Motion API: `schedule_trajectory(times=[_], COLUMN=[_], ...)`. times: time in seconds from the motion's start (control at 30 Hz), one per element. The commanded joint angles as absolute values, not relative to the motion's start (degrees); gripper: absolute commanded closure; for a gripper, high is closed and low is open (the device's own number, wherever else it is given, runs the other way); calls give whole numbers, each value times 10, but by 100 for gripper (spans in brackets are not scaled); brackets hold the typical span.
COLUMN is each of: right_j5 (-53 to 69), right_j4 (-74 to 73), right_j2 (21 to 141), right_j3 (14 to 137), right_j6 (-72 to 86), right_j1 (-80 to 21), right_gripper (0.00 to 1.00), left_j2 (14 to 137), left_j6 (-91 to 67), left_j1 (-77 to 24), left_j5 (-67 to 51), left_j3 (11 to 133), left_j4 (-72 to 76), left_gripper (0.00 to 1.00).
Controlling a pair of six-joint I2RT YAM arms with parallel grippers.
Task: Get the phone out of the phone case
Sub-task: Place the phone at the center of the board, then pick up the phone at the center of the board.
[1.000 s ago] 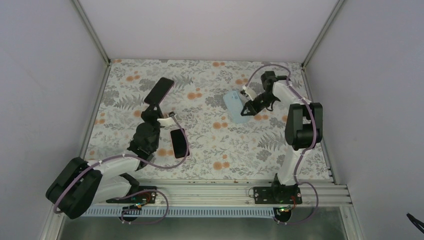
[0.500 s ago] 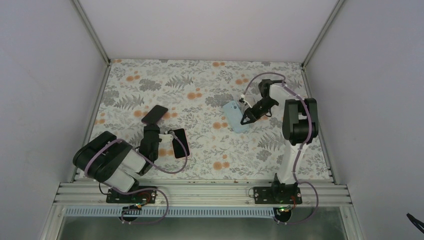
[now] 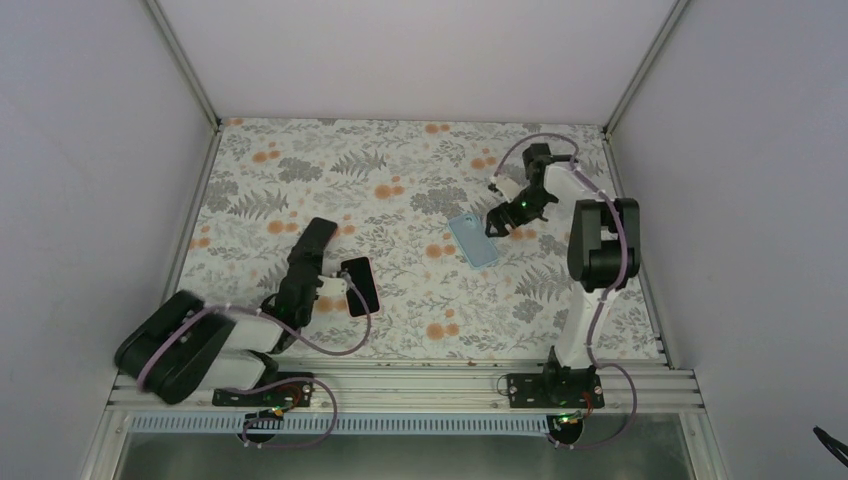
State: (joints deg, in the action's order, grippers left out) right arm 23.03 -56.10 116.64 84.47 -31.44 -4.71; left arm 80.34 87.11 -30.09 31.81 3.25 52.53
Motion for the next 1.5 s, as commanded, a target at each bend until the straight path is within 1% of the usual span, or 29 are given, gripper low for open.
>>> schedule_trajectory(times=[0.0, 0.1, 0.2, 0.27, 0.4, 0.53, 0.63, 0.7, 0.73, 0.77, 0.83, 0.9, 1.0, 1.03, 1.1, 1.13, 1.17, 1.3, 1.47], right_j5=[103, 59, 48, 56, 66, 122, 157, 171, 180, 186, 197, 202, 194, 191, 188, 188, 187, 180, 176], right_j4=[-513, -489, -453, -449, -473, -506, -501, -475, -464, -457, -455, -450, -431, -431, -441, -445, -447, -419, -391], right_j2=[1085, 1019, 939, 895, 851, 839, 833, 835, 840, 851, 880, 910, 958, 985, 1034, 1055, 1077, 1130, 1181], right_j3=[870, 863, 840, 825, 787, 737, 689, 670, 668, 673, 694, 716, 742, 754, 792, 807, 820, 837, 867], right_j6=[-304, -318, -343, -365, -408, -442, -458, -456, -454, -453, -451, -452, -460, -462, -465, -467, -468, -469, -457], right_j1=[-48, -64, -94, -138, -247, -352, -434, -480, -496, -512, -538, -565, -606, -621, -644, -655, -663, -691, -697], right_gripper=[0, 0, 0, 0, 0, 0, 0, 4, 7, 11, 27, 42, 68, 75, 92, 96, 97, 97, 97], left_j2=[661, 612, 637, 657, 710, 785, 856, 902, 924, 945, 984, 1006, 1031, 1036, 1045, 1048, 1052, 1065, 1087], left_j6=[782, 720, 679, 660, 609, 553, 534, 533, 533, 534, 535, 537, 535, 534, 529, 526, 523, 519, 521], left_j1=[-309, -316, -316, -307, -291, -249, -221, -207, -204, -202, -201, -201, -200, -199, -199, -198, -197, -194, -195], left_j5=[211, 144, 122, 92, 21, -74, -126, -153, -159, -164, -173, -182, -195, -197, -197, -196, -193, -190, -188], left_j3=[94, 187, 273, 328, 456, 569, 621, 639, 648, 656, 671, 683, 703, 706, 710, 711, 713, 713, 704], left_j4=[184, -4, -126, -188, -279, -327, -352, -368, -374, -383, -396, -406, -414, -415, -405, -400, -394, -382, -360], left_gripper=[1, 0, 0, 0, 0, 0, 0, 2, 5, 10, 18, 29, 54, 62, 81, 88, 90, 91, 94])
